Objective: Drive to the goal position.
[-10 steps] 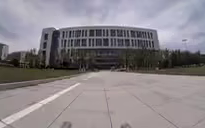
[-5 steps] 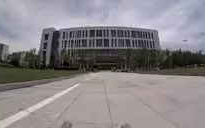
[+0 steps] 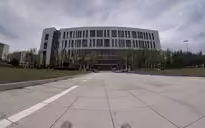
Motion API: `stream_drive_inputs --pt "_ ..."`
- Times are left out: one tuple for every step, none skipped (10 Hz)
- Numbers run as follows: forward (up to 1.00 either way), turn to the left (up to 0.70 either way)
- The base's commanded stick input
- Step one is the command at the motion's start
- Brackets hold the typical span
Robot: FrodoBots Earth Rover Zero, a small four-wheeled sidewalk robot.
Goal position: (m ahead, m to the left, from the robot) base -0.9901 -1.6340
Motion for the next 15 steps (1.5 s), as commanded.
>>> stream_drive_inputs --pt "0.70 0.00" --pt "0.70 0.00" --pt "0.70 0.00" --pt "0.70 0.00" --pt "0.70 0.00" --pt "0.70 0.00" --pt "0.70 0.00" --pt "0.70 0.00" --pt "0.70 0.00" --pt "0.70 0.00" --pt "0.70 0.00" --pt "0.70 0.00" --pt "0.70 0.00" --pt "0.70 0.00" --pt "0.70 0.00"
